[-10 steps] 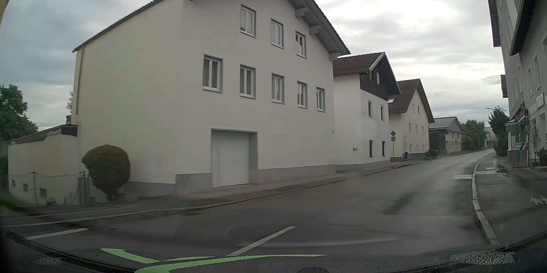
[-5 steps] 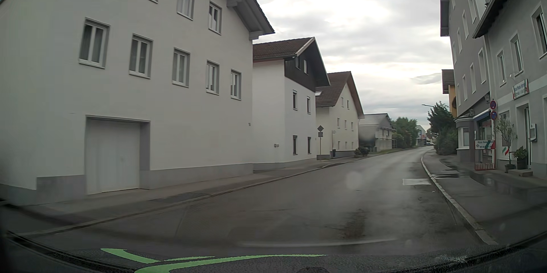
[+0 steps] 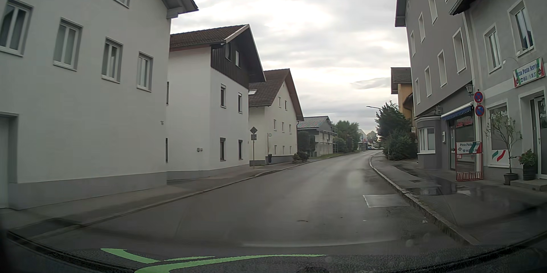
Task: Follow the waypoints while adhering to traffic rules and regulations
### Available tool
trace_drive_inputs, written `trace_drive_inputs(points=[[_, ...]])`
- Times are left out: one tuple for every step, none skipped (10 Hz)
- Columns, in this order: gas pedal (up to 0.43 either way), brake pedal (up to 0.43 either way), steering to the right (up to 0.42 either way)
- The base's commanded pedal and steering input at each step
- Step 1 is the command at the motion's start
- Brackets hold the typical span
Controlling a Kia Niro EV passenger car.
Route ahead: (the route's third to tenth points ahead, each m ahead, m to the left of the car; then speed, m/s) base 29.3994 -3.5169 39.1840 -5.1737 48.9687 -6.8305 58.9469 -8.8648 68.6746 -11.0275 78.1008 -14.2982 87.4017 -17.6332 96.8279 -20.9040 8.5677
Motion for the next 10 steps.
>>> trace_drive_inputs(points=[[0.350, 0.000, 0.121], [0.358, 0.000, 0.105], [0.358, 0.000, 0.086], [0.358, 0.000, 0.073], [0.358, 0.000, 0.066], [0.358, 0.000, 0.059], [0.358, 0.000, 0.052], [0.358, 0.000, 0.047], [0.358, 0.000, 0.040], [0.350, 0.000, 0.034]])
